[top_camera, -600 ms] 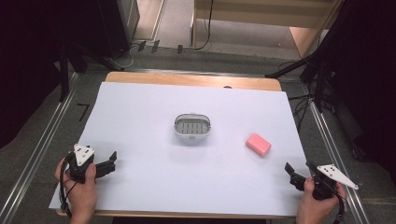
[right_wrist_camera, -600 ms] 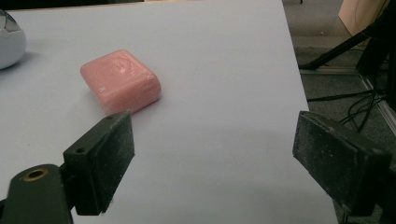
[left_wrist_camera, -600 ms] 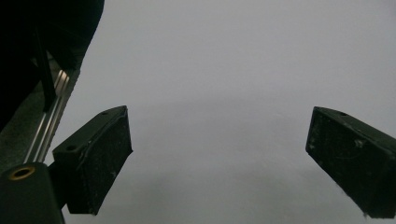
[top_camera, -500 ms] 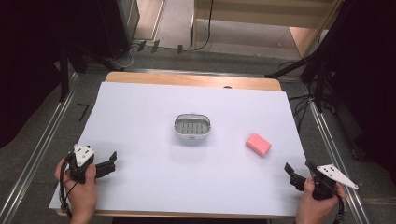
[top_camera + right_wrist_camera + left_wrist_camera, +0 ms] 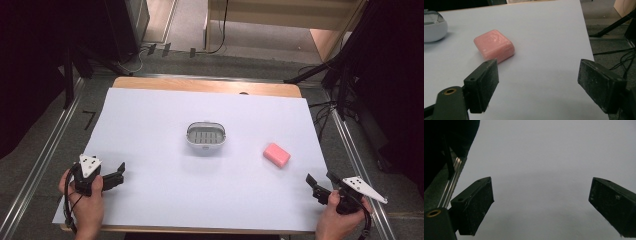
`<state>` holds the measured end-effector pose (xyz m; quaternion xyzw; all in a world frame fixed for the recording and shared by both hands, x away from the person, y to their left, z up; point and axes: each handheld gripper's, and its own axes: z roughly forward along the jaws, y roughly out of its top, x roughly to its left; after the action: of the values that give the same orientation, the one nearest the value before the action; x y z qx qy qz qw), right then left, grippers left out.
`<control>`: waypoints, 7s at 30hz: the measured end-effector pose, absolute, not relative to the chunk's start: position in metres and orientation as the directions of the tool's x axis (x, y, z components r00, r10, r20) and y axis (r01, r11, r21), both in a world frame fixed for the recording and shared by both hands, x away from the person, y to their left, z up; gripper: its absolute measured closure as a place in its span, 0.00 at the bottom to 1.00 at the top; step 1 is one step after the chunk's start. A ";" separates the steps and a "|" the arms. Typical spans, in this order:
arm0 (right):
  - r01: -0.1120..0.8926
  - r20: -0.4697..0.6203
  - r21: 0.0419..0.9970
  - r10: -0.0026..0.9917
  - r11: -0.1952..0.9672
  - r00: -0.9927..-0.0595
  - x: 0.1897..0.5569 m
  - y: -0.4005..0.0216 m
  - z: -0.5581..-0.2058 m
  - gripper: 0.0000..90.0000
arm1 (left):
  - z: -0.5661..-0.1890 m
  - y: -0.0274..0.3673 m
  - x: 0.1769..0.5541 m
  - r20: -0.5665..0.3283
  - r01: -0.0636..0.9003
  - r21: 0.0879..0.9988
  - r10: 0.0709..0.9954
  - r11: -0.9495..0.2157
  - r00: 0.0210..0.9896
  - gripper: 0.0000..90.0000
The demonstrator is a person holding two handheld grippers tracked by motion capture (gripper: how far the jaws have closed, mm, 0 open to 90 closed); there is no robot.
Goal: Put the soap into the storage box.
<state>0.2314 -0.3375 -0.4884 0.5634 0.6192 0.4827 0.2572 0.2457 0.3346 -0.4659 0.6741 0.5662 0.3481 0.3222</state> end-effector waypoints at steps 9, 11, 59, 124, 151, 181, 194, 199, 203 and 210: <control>0.512 0.185 0.859 0.943 -0.020 -0.275 0.227 -0.334 -0.487 0.15 | -0.466 0.333 0.245 0.125 0.531 0.830 0.985 -0.171 0.123 0.07; 0.537 0.196 0.843 0.939 -0.015 -0.281 0.228 -0.334 -0.487 0.16 | -0.466 0.334 0.245 0.116 0.532 0.830 0.986 -0.164 0.123 0.07; 0.656 0.004 0.526 0.770 0.542 -0.638 0.308 -0.283 -0.424 0.25 | -0.467 0.328 0.245 0.172 0.529 0.821 0.976 -0.216 0.132 0.07; 0.682 0.032 0.346 0.719 0.644 -0.695 0.392 -0.221 -0.446 0.40 | -0.467 0.326 0.246 0.186 0.538 0.810 0.972 -0.234 0.144 0.07; 0.641 0.051 0.346 0.668 0.685 -0.742 0.398 -0.211 -0.434 0.43 | -0.467 0.326 0.246 0.184 0.539 0.809 0.972 -0.233 0.144 0.07; 0.457 0.000 0.412 0.501 0.789 -0.865 0.418 -0.155 -0.385 0.43 | -0.467 0.328 0.247 0.162 0.545 0.811 0.977 -0.212 0.139 0.07; 0.403 -0.013 0.429 0.451 0.808 -0.892 0.424 -0.132 -0.371 0.43 | -0.467 0.329 0.247 0.156 0.548 0.810 0.978 -0.208 0.140 0.07; 0.393 -0.016 0.429 0.442 0.814 -0.897 0.424 -0.126 -0.368 0.43 | -0.467 0.329 0.247 0.154 0.549 0.810 0.978 -0.206 0.140 0.07; 0.383 -0.017 0.427 0.430 0.819 -0.903 0.425 -0.120 -0.366 0.43 | -0.467 0.329 0.247 0.152 0.551 0.809 0.979 -0.204 0.139 0.07; 0.360 -0.025 0.434 0.410 0.826 -0.912 0.427 -0.110 -0.362 0.43 | -0.467 0.330 0.248 0.153 0.555 0.806 0.978 -0.206 0.141 0.07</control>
<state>0.4268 -0.1104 -0.3619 0.2019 0.9537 0.2151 0.0587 0.2481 0.3297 -0.4670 0.6925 0.5535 0.3511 0.3013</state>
